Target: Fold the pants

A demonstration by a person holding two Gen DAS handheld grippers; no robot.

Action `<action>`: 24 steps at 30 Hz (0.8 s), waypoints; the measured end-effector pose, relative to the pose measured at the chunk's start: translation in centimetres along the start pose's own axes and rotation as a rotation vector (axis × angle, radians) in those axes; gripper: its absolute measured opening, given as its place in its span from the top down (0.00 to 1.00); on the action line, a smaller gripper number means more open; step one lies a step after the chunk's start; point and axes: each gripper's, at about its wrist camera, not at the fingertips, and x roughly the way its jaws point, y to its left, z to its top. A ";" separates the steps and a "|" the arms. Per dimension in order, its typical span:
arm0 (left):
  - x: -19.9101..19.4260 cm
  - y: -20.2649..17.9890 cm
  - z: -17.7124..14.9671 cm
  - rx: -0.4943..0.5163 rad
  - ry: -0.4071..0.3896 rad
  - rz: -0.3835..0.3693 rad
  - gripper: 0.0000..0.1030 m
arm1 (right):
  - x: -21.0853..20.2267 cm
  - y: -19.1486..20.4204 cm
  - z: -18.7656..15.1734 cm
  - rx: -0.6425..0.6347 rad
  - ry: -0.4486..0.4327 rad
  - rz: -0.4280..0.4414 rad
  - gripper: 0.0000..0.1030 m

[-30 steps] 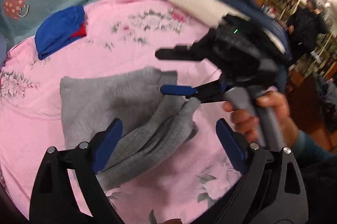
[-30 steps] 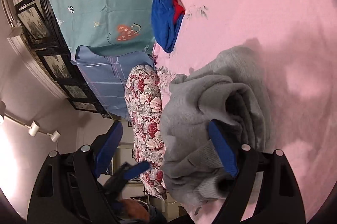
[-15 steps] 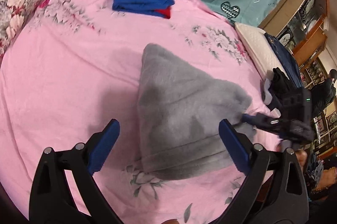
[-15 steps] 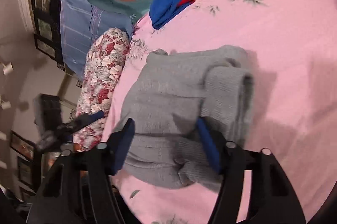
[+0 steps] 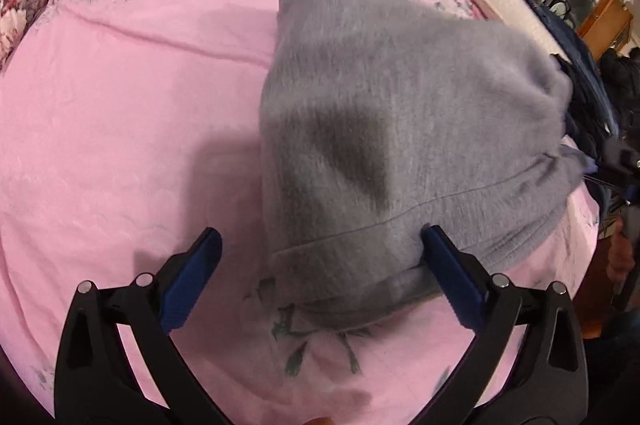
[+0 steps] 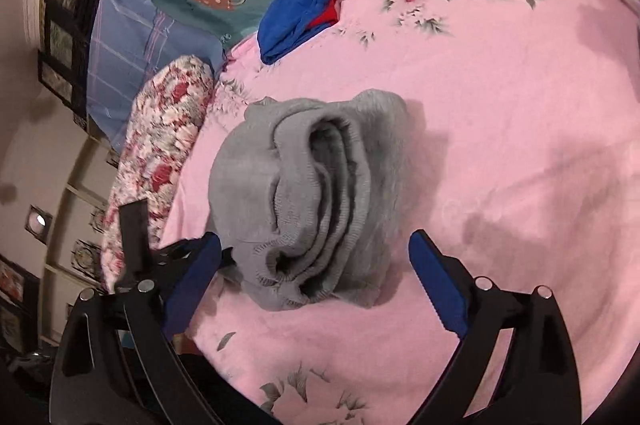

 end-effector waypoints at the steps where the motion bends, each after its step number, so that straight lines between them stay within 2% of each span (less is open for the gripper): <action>1: -0.9 0.0 0.0 0.007 -0.019 -0.017 0.02 | 0.6 0.4 0.0 -0.020 0.013 -0.014 0.08; 2: -1.9 0.2 0.1 0.011 -0.040 -0.034 0.02 | 1.0 0.4 0.0 -0.022 0.024 -0.035 0.08; 3: -2.7 0.5 0.1 0.007 -0.054 -0.051 0.02 | 1.1 -0.1 -0.1 -0.002 0.042 -0.015 0.08; 6: -4.2 2.3 0.9 -0.065 -0.076 -0.124 0.02 | 0.9 -3.0 -0.5 0.145 0.059 0.102 0.08; 8: -4.1 3.4 1.9 -0.127 -0.080 -0.170 0.02 | 1.2 -4.9 -0.7 0.243 0.058 0.146 0.08; 11: -3.0 3.8 3.0 -0.184 -0.058 -0.221 0.02 | 3.3 -6.9 -1.0 0.376 0.122 0.252 0.08; 15: -0.7 2.7 4.0 -0.166 -0.027 -0.229 0.02 | 5.4 -5.5 0.6 0.282 0.161 0.235 0.07; 17: 0.2 2.5 4.5 -0.164 -0.008 -0.240 0.02 | 6.7 -4.6 1.5 0.228 0.202 0.211 0.02; 20: 1.3 3.0 4.9 -0.182 0.011 -0.246 0.02 | 7.9 -3.7 2.0 0.179 0.230 0.174 0.02; 22: 1.9 3.6 4.9 -0.196 0.027 -0.276 0.02 | 8.2 -3.0 1.8 0.135 0.234 0.165 0.02; 24: 2.4 3.9 4.9 -0.199 0.043 -0.289 0.02 | 7.8 -3.1 1.6 0.106 0.233 0.147 0.14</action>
